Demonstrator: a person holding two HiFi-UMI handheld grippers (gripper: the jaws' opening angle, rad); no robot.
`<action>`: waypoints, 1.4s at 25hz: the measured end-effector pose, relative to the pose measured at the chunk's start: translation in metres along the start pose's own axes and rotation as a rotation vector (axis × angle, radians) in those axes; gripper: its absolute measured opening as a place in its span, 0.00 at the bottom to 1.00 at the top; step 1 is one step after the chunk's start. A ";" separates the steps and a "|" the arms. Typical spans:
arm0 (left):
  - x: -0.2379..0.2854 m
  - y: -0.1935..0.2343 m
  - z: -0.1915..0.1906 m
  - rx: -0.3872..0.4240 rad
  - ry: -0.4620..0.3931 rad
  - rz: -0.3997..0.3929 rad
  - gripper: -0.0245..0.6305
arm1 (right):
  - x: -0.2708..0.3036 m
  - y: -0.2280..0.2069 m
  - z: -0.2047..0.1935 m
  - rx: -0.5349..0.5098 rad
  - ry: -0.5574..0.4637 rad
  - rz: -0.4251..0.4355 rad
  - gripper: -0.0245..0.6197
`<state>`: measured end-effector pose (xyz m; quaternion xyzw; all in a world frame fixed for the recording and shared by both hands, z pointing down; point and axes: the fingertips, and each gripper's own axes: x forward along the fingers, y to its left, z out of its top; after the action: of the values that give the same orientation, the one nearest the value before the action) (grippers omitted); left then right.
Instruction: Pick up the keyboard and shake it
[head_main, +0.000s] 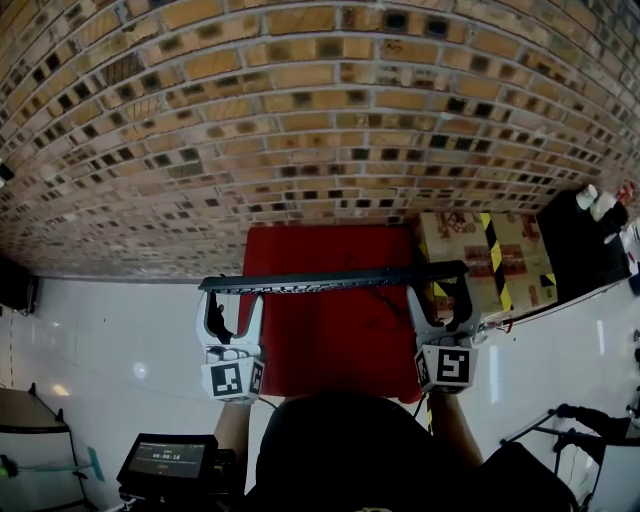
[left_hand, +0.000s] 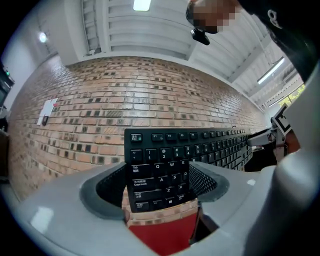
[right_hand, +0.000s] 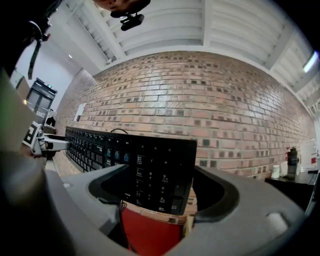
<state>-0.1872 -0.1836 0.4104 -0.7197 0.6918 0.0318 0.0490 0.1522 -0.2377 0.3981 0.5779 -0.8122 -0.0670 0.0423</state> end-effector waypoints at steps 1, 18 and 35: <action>0.000 0.000 -0.004 -0.001 0.011 0.000 0.65 | 0.000 0.000 -0.004 0.008 0.012 0.000 0.63; -0.030 -0.015 -0.119 -0.017 0.289 -0.024 0.65 | -0.026 0.008 -0.123 0.088 0.266 0.032 0.63; -0.034 -0.019 -0.125 -0.018 0.325 -0.035 0.65 | -0.038 0.006 -0.136 0.063 0.324 0.018 0.56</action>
<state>-0.1720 -0.1632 0.5385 -0.7277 0.6777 -0.0799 -0.0694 0.1788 -0.2077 0.5338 0.5750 -0.8016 0.0530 0.1549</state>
